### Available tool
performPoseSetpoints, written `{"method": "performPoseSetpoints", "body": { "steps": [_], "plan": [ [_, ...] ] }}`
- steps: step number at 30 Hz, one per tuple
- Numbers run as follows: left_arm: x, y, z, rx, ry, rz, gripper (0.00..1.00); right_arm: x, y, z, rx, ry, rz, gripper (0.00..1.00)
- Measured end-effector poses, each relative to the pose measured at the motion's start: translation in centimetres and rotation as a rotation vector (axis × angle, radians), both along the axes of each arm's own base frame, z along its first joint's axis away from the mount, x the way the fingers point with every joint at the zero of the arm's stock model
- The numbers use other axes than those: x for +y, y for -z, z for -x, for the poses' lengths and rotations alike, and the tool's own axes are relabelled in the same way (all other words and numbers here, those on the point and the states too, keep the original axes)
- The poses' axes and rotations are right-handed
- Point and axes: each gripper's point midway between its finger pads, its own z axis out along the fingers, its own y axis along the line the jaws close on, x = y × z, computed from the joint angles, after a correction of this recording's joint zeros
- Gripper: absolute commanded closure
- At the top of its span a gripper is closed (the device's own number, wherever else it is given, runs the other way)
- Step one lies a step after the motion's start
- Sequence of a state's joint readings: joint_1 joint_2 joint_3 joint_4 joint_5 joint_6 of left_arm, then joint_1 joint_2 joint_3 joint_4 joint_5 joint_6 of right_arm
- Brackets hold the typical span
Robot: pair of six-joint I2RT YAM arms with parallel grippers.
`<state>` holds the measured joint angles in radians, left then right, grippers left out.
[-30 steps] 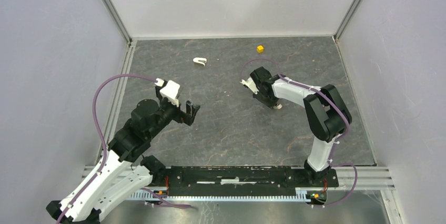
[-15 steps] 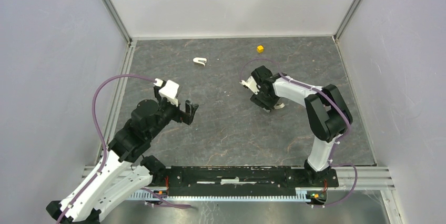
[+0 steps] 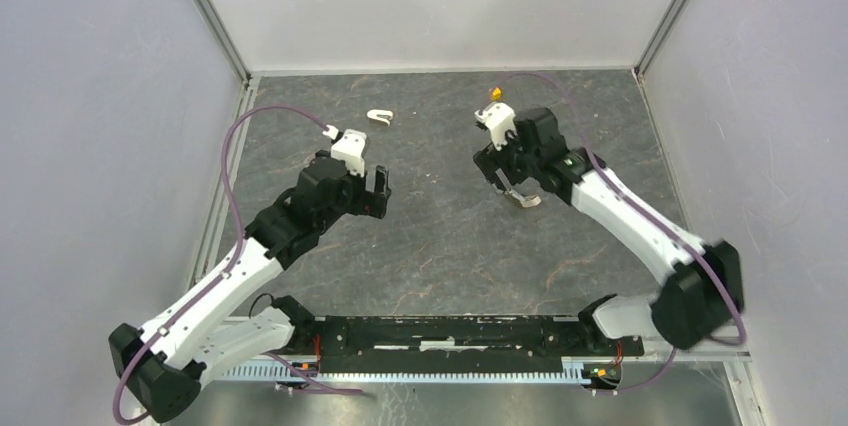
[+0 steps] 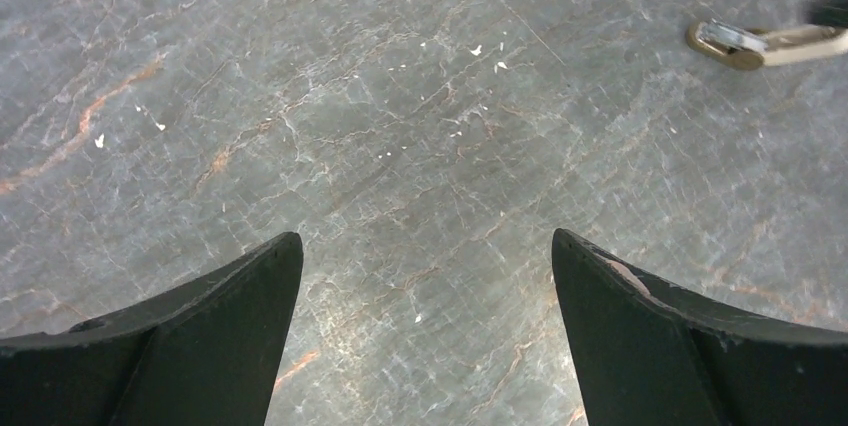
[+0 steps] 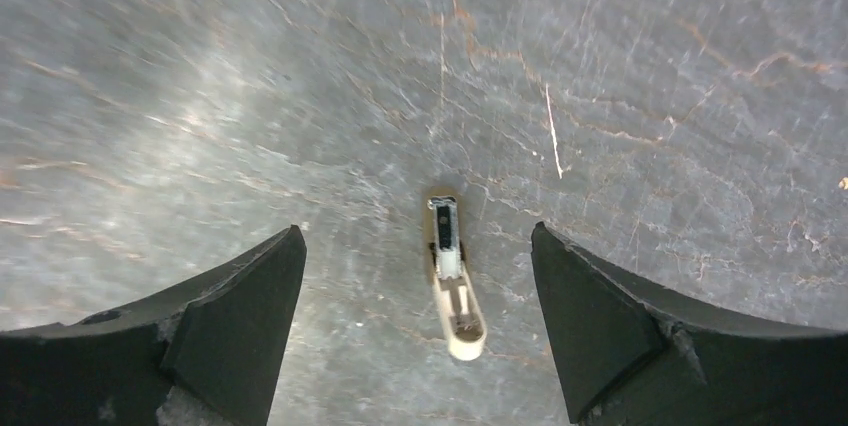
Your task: Load the staples into the stapler
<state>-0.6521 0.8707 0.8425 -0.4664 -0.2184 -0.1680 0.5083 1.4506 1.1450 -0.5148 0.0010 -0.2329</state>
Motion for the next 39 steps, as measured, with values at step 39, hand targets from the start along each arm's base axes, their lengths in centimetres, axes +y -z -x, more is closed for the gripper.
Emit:
{"method": "performPoseSetpoints", "body": {
  "steps": [39],
  "plan": [
    [-0.6,16.8,-36.6,0.252,-0.156,0.319,0.15,3.9,-8.0,6.7,-0.219,-0.063,-0.667,0.02]
  ]
}}
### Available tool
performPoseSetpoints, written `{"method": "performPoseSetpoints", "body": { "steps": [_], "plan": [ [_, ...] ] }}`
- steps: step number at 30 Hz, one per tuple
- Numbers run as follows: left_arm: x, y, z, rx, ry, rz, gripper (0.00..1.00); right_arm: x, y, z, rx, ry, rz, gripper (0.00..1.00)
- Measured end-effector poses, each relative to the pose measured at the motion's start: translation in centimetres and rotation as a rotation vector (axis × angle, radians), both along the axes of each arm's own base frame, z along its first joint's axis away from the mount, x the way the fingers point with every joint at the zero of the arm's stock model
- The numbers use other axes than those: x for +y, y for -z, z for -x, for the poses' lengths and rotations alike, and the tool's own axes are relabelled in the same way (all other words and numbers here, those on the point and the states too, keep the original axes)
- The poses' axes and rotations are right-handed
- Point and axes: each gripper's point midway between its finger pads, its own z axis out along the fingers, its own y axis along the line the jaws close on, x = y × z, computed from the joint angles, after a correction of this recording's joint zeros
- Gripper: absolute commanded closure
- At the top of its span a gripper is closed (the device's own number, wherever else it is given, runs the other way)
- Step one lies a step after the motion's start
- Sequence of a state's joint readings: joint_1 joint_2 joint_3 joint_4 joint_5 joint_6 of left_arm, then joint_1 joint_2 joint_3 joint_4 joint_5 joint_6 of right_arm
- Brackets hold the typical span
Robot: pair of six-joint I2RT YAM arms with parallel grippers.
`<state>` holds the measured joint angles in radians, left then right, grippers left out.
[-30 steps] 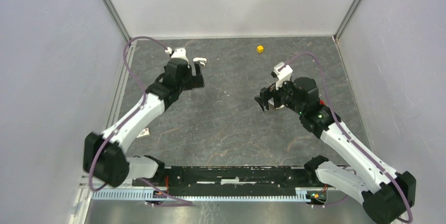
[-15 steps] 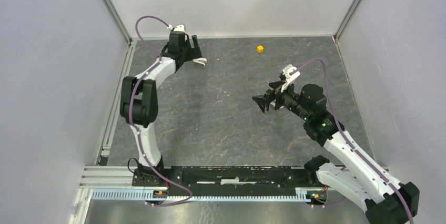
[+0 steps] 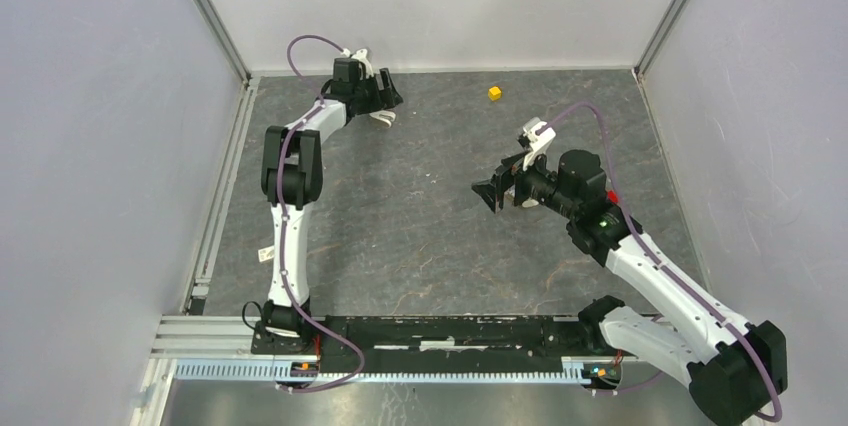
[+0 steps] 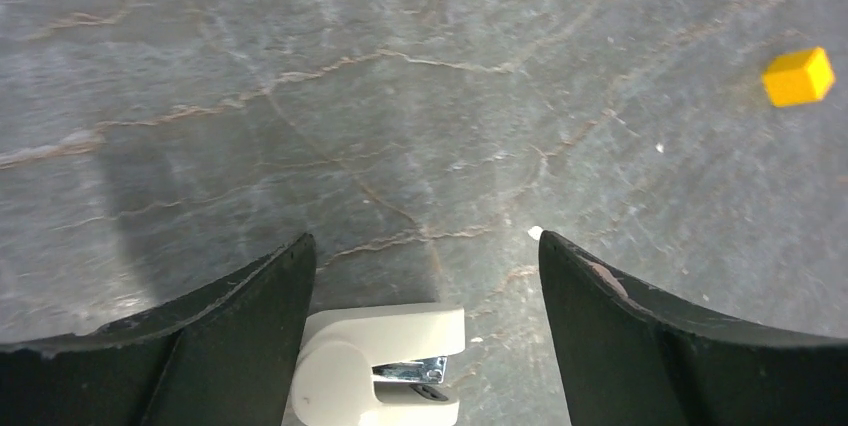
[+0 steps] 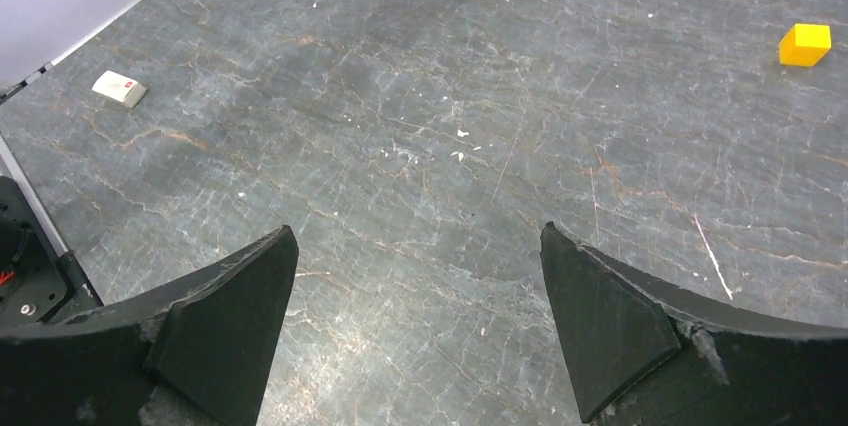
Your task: Load the staples into the stapler
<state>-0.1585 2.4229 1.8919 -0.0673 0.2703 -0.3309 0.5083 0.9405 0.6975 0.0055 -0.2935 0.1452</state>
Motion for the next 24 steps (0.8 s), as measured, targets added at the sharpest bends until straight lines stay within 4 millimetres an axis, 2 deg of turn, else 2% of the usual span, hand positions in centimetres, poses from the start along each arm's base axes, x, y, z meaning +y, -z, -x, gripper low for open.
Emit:
{"method": "performPoseSetpoints", "body": {
  "steps": [8,14,16,19,24],
  "plan": [
    [-2.4,0.1,2.3,0.057,0.154,0.108,0.21,0.1,-0.8,-0.4,-0.023,0.001,-0.002,0.02],
    [-2.6,0.2,6.7,0.12,0.199,0.111,0.21,0.2,-0.8,-0.4,-0.027,-0.005,-0.004,0.02],
    [-2.6,0.4,7.6,0.127,0.221,0.079,0.21,0.3,-0.9,-0.3,-0.03,-0.009,-0.007,0.02],
    [-3.0,0.5,8.3,0.117,0.261,0.045,0.24,0.4,-1.0,-0.2,-0.032,-0.017,-0.009,0.02],
    [-3.2,0.8,8.2,0.09,0.286,-0.01,0.3,0.3,-1.3,0.0,-0.038,-0.022,-0.013,0.02]
  ]
}}
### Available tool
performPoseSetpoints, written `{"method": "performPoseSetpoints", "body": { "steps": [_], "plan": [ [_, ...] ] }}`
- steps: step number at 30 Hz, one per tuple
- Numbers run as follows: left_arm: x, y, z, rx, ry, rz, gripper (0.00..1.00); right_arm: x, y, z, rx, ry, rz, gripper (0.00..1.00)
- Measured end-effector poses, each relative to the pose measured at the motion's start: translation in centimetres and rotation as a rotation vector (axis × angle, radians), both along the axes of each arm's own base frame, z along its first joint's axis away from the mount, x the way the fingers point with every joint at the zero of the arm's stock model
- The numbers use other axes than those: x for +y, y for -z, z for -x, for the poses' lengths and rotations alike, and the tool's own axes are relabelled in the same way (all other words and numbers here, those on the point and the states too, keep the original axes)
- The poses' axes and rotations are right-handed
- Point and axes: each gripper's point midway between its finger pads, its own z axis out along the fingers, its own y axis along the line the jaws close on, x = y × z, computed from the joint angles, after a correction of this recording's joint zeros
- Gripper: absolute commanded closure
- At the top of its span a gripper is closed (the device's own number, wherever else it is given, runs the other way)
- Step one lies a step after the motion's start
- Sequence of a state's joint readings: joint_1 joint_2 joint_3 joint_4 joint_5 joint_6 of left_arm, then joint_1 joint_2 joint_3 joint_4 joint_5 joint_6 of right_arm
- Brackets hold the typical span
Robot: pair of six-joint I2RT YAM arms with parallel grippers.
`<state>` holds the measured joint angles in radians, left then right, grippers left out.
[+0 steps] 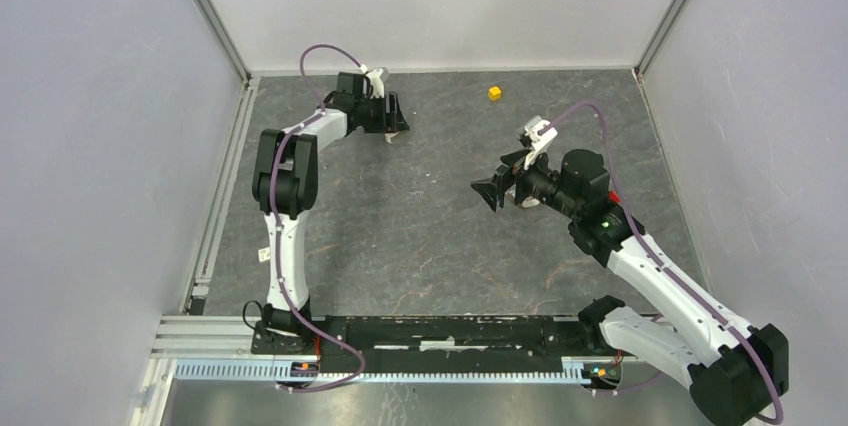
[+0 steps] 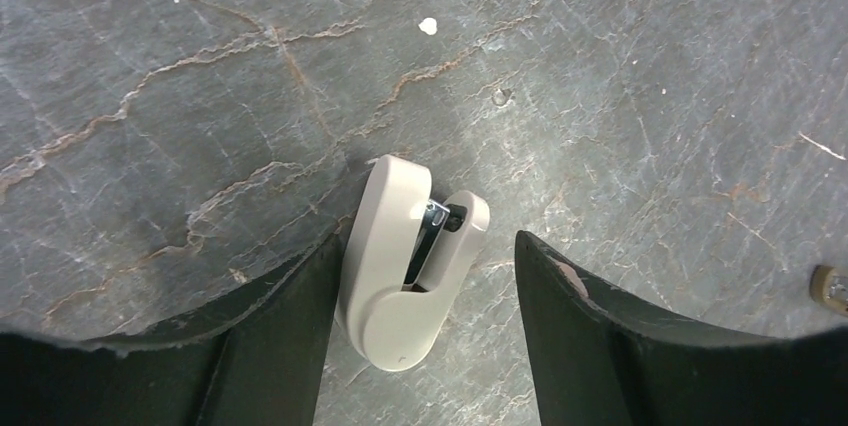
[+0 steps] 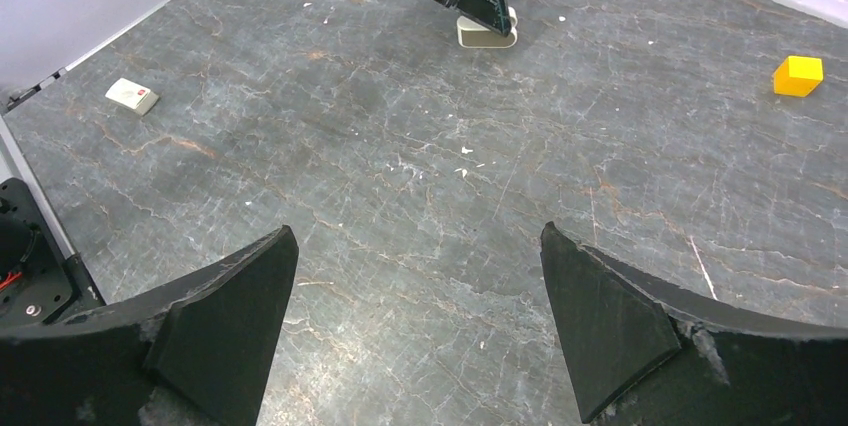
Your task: Load the staples into the stapler
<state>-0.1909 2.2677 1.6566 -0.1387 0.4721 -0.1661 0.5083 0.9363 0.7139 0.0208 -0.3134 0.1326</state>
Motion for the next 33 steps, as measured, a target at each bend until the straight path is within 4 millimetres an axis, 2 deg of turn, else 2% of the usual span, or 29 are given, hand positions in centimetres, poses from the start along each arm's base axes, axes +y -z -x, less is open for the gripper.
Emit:
{"method": "performPoseSetpoints", "body": {
  "steps": [8,11,15,18,21,25,29,33],
  "plan": [
    [-0.3,0.5,0.2,-0.04,-0.016,-0.128,0.36,-0.6,-0.6,-0.2,-0.02,0.036,-0.004,0.02],
    [-1.4,0.7,1.1,-0.051,0.0,-0.191,0.39,-0.7,-0.6,-0.3,-0.02,0.044,-0.003,0.02],
    [-2.3,0.9,2.2,-0.055,0.018,-0.248,0.49,-0.8,-0.6,-0.4,-0.022,0.052,-0.002,0.02],
    [-2.7,1.1,2.8,-0.057,0.023,-0.275,0.6,-1.0,-0.5,-0.7,-0.018,0.072,-0.002,0.02],
    [-2.6,0.9,2.9,-0.063,0.024,-0.298,0.66,-1.7,0.1,-1.2,0.001,0.134,-0.001,0.02],
    [-2.7,0.9,3.8,-0.057,0.034,-0.316,0.68,-3.0,1.8,-2.0,0.03,0.227,0.021,0.02],
    [-2.6,0.4,6.5,-0.055,0.05,-0.324,0.68,-3.0,2.7,-2.6,0.07,0.259,0.013,0.13],
    [-4.1,-2.2,10.9,-0.136,0.103,-0.299,0.68,-2.2,3.0,-3.0,0.122,0.265,-0.045,0.18]
  ]
}}
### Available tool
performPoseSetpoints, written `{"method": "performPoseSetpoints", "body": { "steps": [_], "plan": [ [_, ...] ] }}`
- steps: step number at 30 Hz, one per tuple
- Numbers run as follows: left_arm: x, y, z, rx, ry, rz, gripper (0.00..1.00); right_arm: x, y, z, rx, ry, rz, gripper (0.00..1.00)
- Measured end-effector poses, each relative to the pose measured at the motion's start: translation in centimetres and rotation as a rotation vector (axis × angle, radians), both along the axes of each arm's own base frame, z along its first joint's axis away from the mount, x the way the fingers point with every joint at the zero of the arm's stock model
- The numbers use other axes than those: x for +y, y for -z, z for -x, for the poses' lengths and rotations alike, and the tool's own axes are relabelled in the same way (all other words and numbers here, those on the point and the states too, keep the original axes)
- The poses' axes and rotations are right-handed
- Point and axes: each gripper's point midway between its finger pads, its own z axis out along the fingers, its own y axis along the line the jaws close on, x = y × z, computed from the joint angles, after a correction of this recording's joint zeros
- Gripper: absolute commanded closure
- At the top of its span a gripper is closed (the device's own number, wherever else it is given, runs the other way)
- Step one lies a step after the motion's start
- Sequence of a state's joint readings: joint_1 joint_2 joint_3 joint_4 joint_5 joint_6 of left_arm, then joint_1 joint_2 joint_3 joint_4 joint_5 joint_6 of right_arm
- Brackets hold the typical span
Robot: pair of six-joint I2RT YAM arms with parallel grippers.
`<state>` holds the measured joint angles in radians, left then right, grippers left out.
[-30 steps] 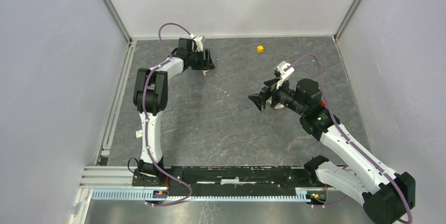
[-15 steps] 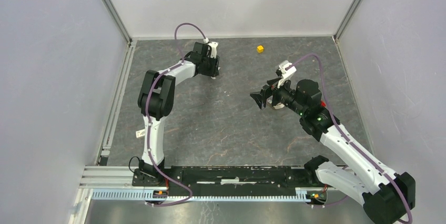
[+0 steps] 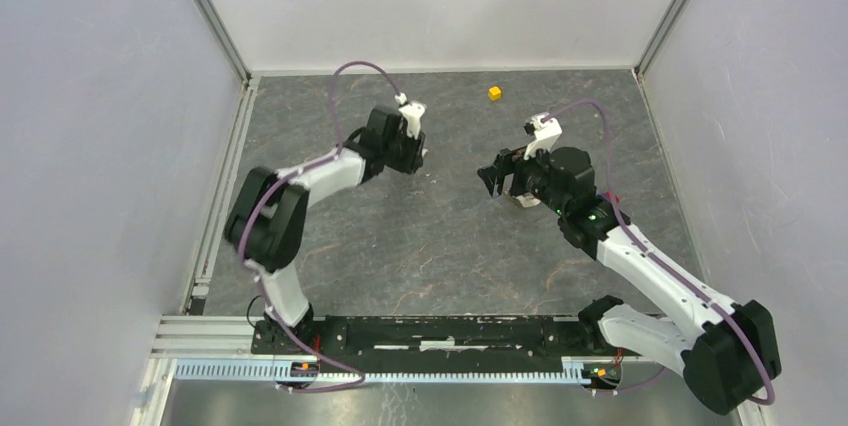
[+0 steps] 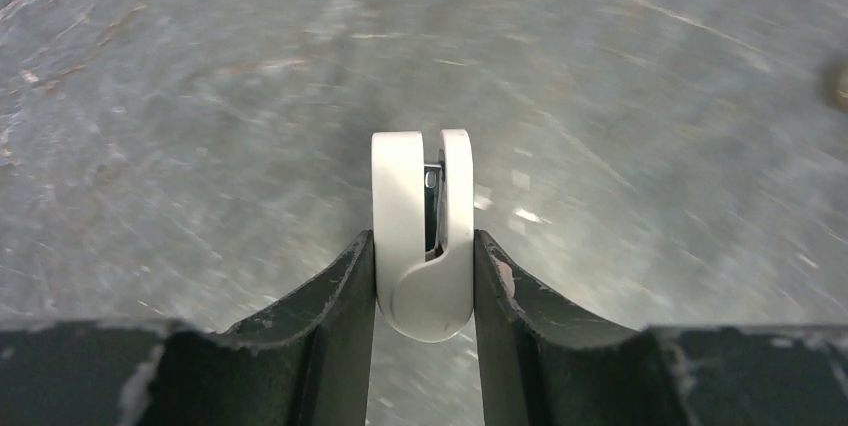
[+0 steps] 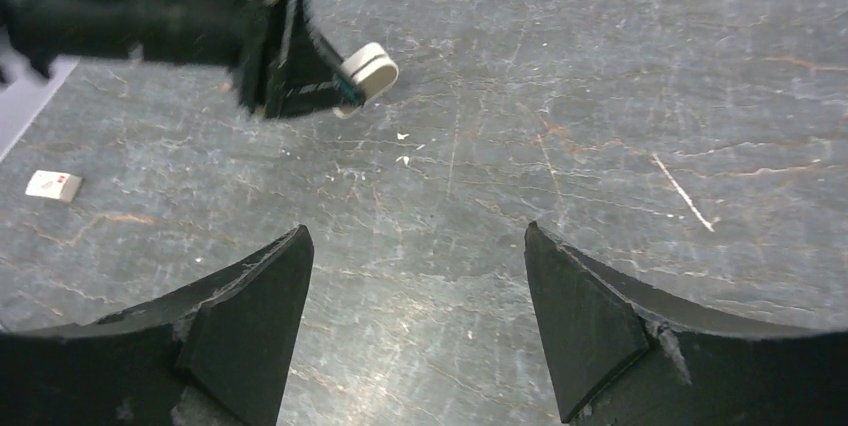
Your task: Load the staples into the stapler
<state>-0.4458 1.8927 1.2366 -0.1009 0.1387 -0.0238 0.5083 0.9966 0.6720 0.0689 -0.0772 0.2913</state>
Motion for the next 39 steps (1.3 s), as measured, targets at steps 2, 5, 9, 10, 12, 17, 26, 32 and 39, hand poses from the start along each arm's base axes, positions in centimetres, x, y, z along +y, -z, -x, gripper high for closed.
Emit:
{"method": "performPoseSetpoints", "body": {
  "steps": [2,5,9,10,12,17,26,32,39],
  "plan": [
    [-1.7,-2.3,2.8,-0.073,0.066,0.026,0.68,0.5,0.2,-0.6,0.034,0.004,-0.016,0.23],
    [-4.4,-6.4,6.4,-0.205,0.171,0.066,0.69,1.9,-0.2,-1.6,0.075,-0.024,-0.058,0.25],
    [-7.9,-11.5,10.8,-0.393,0.306,0.1,0.7,3.9,-2.0,-1.5,0.075,-0.107,-0.148,0.32],
    [-8.3,-12.5,11.5,-0.43,0.325,0.107,0.71,4.3,-2.5,-1.4,0.074,-0.125,-0.169,0.34],
    [-8.5,-14.0,12.5,-0.483,0.34,0.112,0.71,4.8,-3.1,-1.1,0.075,-0.15,-0.202,0.38],
    [-7.7,-16.4,13.7,-0.568,0.337,0.109,0.71,5.7,-3.7,-0.3,0.101,-0.196,-0.279,0.43],
    [-7.5,-18.6,14.7,-0.637,0.346,0.12,0.72,7.7,-3.7,1.9,0.171,-0.328,-0.42,0.45],
    [-7.7,-17.4,15.4,-0.643,0.369,0.098,0.72,8.2,-3.3,2.1,0.204,-0.355,-0.458,0.75],
    [-6.9,-17.3,15.2,-0.659,0.332,0.088,0.34,8.6,-3.0,2.2,0.221,-0.386,-0.481,0.97]
  ]
}}
